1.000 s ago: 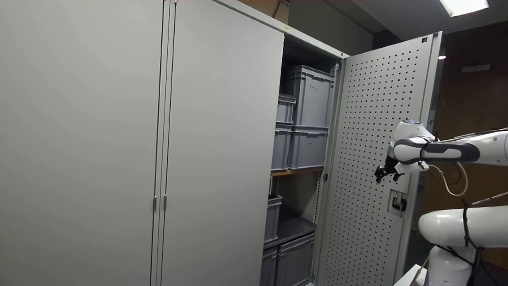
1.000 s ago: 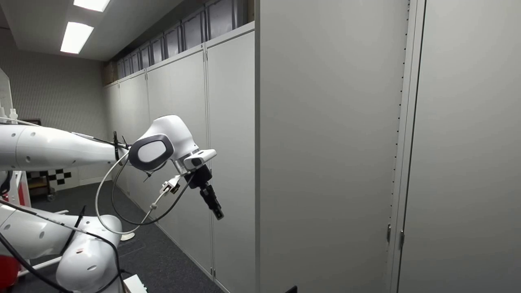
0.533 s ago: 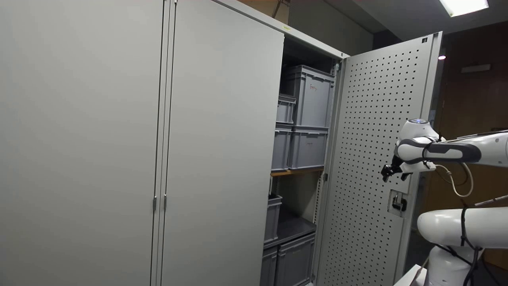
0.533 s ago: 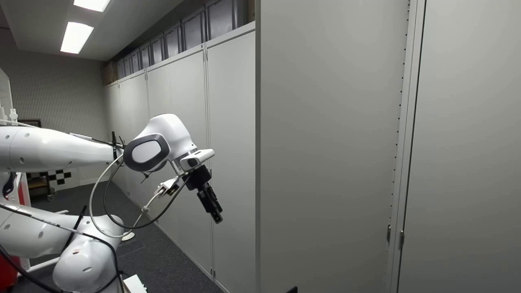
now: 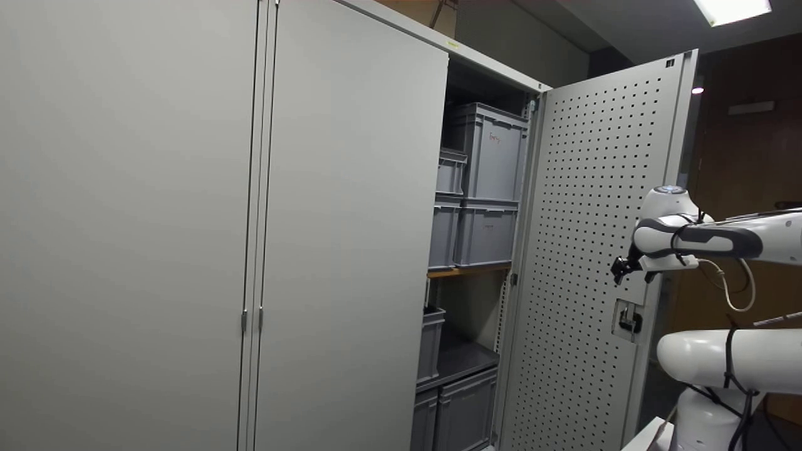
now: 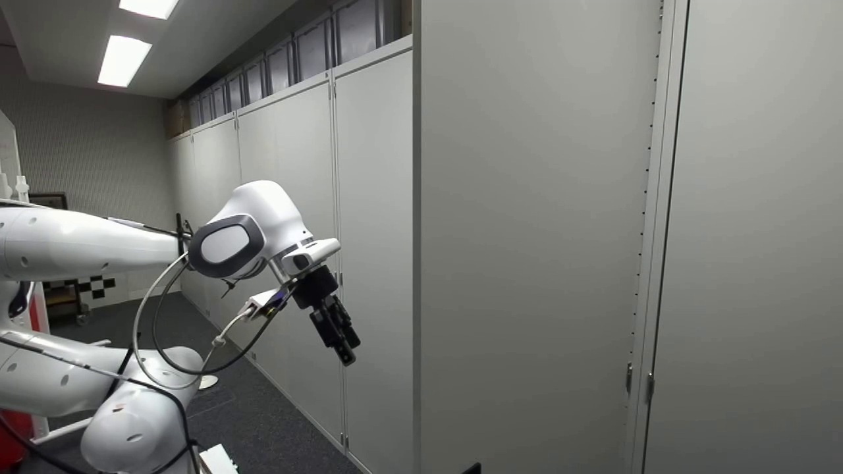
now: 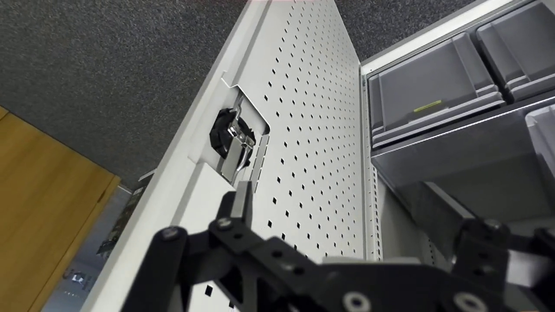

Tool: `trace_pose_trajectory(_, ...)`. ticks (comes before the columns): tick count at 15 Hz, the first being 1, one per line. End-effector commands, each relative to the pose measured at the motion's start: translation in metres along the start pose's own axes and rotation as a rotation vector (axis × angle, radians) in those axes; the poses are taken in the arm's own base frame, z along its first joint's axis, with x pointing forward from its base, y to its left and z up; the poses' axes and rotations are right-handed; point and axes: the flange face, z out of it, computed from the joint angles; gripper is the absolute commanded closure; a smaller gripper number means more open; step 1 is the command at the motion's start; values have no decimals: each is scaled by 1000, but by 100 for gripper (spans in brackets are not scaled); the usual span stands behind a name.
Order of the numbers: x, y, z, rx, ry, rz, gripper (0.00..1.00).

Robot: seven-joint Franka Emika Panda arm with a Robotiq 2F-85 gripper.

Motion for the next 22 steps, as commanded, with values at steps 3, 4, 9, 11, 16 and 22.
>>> trace_pose_trajectory(3, -2, 12, -7, -73, 42, 35, 0)
trace_pose_trajectory(4, -2, 14, -8, -85, 47, 40, 0)
trace_pose_trajectory(9, -2, 22, -9, -141, 65, 62, 0)
trace_pose_trajectory(11, -2, 26, -10, -158, 70, 75, 0)
trace_pose_trajectory(16, -4, 39, -14, -200, 86, 115, 0)
trace_pose_trajectory(22, -6, 53, -18, -232, 105, 152, 0)
